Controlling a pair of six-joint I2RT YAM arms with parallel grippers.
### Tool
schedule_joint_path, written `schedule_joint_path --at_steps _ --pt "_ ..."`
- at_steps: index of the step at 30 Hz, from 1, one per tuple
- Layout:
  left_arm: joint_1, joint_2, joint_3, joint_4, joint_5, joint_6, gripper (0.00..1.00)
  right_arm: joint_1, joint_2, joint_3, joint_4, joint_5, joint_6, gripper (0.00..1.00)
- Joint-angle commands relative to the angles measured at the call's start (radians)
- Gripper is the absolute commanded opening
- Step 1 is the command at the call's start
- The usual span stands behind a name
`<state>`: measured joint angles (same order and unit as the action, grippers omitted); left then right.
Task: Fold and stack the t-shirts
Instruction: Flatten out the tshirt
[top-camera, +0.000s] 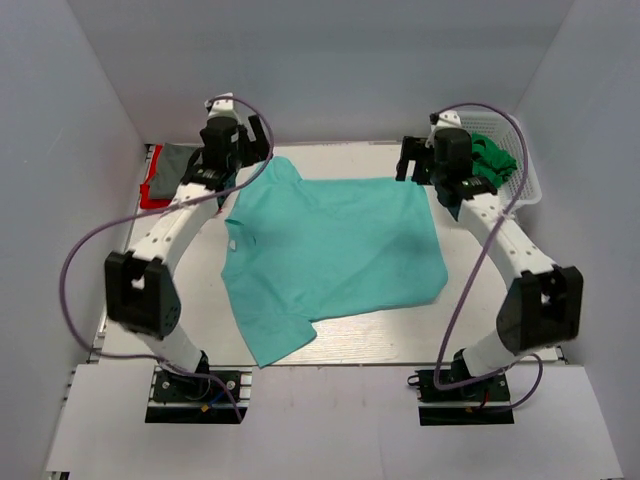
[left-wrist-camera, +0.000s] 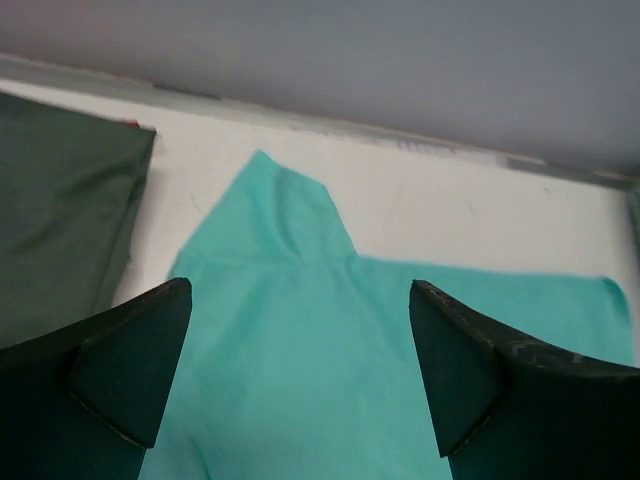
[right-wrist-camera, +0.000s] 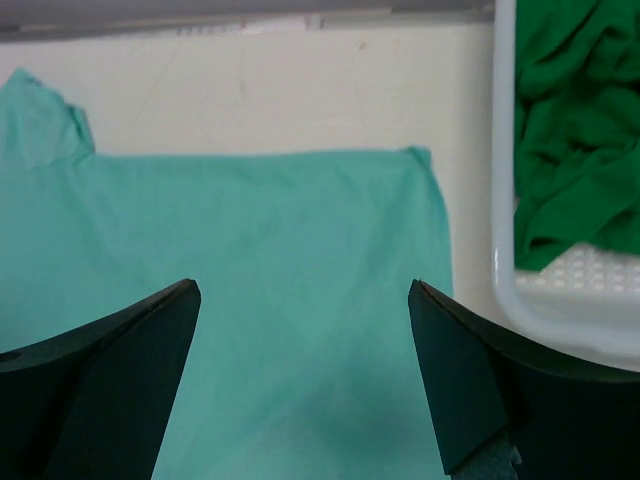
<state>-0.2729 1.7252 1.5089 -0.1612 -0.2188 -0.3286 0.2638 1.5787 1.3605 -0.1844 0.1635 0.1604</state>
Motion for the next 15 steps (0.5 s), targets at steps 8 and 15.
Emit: schedule_joint_path --at_steps 8,15 --pt "-0.020 -0.367 -0.462 -0.386 0.356 -0.219 1.00 -0.001 -0.239 -0.383 -0.197 -0.131 0.267 0.90" --pt "-0.063 -0.579 -0.697 -0.667 0.584 -0.315 1.00 -0.008 -0.414 -0.583 -0.288 -0.064 0.384 0.90"
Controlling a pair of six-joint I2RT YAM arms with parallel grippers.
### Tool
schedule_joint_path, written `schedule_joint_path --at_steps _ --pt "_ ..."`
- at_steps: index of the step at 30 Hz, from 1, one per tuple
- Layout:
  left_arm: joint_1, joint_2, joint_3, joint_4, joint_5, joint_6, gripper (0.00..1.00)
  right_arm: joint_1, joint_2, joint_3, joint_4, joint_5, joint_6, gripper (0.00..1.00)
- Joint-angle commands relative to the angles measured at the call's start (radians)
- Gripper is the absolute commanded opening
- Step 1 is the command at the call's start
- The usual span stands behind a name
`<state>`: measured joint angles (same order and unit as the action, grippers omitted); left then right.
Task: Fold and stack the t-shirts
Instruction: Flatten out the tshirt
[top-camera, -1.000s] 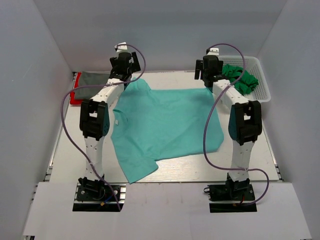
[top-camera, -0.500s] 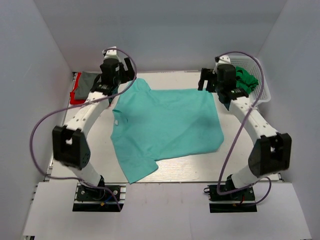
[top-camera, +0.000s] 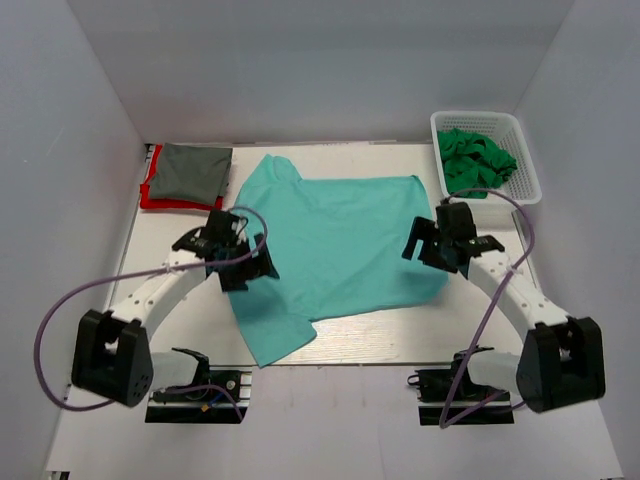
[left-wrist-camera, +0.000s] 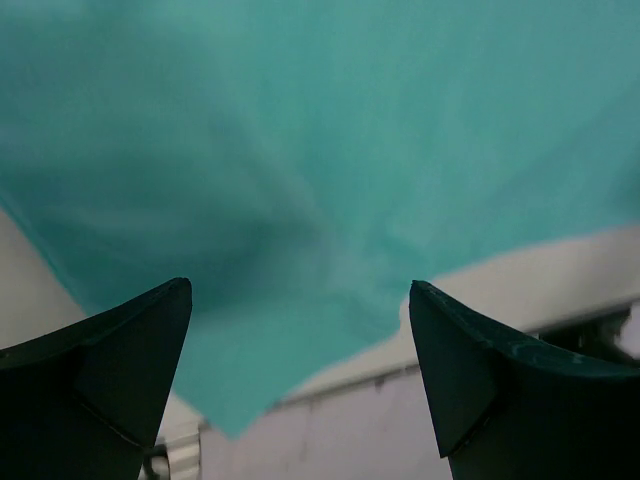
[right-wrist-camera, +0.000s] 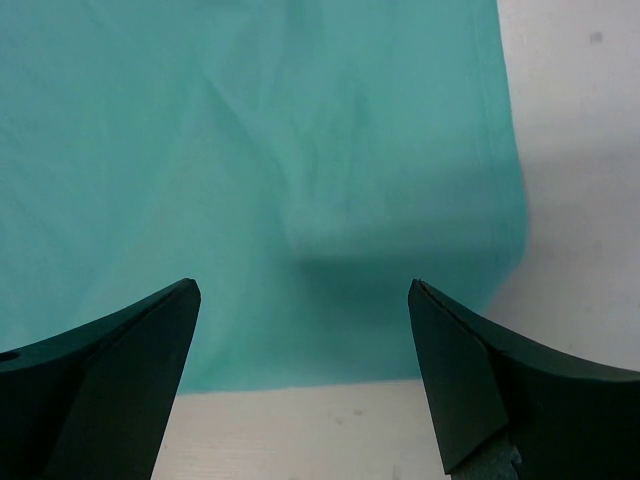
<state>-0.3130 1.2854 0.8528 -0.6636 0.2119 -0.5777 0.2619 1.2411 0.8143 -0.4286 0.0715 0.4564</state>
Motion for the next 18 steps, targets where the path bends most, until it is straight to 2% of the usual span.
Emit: schedule_joint_path --at_steps 1,5,8,9,15,18 --pt "-0.035 -0.159 -0.058 -0.238 0.165 -0.077 1.00 -0.004 -0.098 -0.056 -0.048 0.033 0.102 0.90" --pt "-0.057 -0.225 -0.183 -0.297 0.201 -0.100 1.00 -0.001 -0.134 -0.110 -0.032 -0.008 0.099 0.90" --pt "-0.067 -0.204 -0.233 -0.195 0.230 -0.109 1.00 -0.003 -0.108 -0.145 -0.006 -0.050 0.082 0.90" --pt "-0.067 -0.190 -0.233 -0.164 0.230 -0.119 1.00 -0.006 -0.103 -0.156 0.010 -0.106 0.079 0.90" --pt "-0.077 -0.087 -0.175 0.056 0.034 -0.140 1.00 -0.003 -0.022 -0.207 0.151 -0.144 0.085 0.90" --pt "-0.066 -0.043 -0.164 0.145 0.009 -0.163 1.00 -0.004 0.048 -0.181 0.182 -0.144 0.076 0.90"
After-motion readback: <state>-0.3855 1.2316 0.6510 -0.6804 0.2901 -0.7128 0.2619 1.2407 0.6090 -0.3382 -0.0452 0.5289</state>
